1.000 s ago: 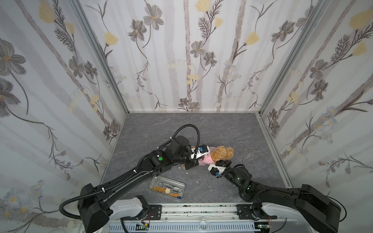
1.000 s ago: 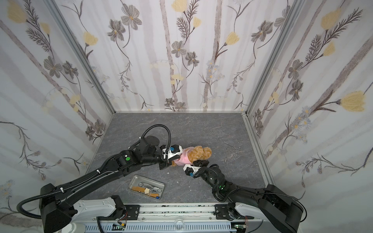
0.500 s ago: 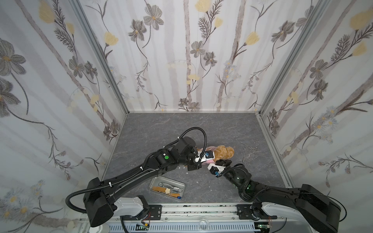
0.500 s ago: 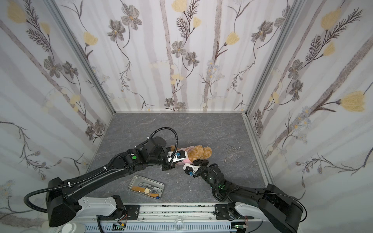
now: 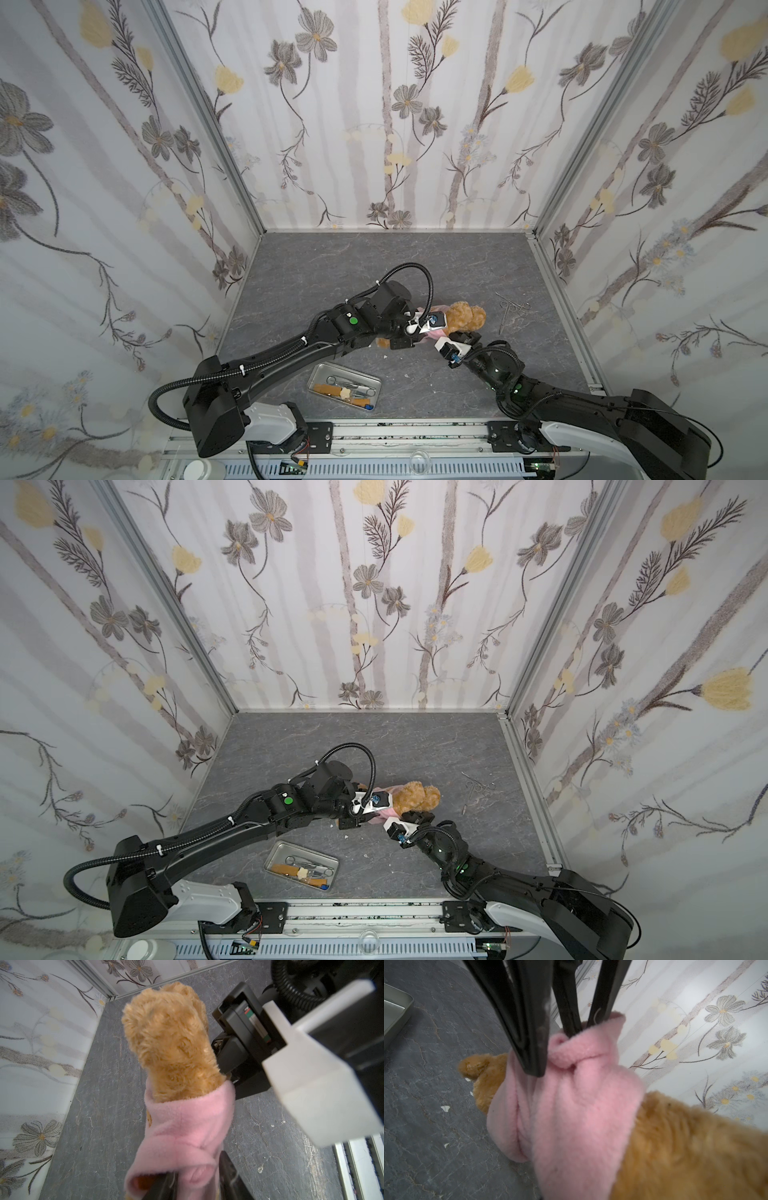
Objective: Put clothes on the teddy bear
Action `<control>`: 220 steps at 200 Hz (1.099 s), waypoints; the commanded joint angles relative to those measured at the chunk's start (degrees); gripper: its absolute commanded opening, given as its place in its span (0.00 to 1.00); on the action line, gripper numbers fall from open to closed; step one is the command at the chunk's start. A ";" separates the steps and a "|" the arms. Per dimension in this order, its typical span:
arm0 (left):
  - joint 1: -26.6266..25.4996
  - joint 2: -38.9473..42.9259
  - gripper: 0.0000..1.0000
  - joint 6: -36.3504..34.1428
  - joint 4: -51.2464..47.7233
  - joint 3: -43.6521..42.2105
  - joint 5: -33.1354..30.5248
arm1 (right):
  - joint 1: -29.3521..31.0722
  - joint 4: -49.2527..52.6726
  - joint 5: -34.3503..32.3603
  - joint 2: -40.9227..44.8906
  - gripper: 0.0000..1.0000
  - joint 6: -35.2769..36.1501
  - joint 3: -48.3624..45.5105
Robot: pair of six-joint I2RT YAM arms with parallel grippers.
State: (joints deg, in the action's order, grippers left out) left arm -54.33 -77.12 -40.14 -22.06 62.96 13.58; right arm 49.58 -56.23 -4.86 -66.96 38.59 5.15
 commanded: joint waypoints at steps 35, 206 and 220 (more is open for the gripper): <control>-0.01 -0.22 0.21 -1.12 0.33 -0.66 2.11 | -0.72 -8.45 5.99 0.39 0.05 -7.52 -0.16; -0.73 2.91 0.00 0.96 3.80 -2.41 12.86 | -7.34 -2.03 6.55 -2.98 0.04 -31.69 5.46; -1.13 2.34 0.00 1.24 4.92 -2.73 12.17 | -7.33 -2.59 8.40 -3.46 0.03 -32.77 5.73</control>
State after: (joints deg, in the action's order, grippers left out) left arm -54.83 -74.02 -39.13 -18.24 60.73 22.00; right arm 42.44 -56.03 3.05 -69.82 11.64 9.67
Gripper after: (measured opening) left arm 0.051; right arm 0.139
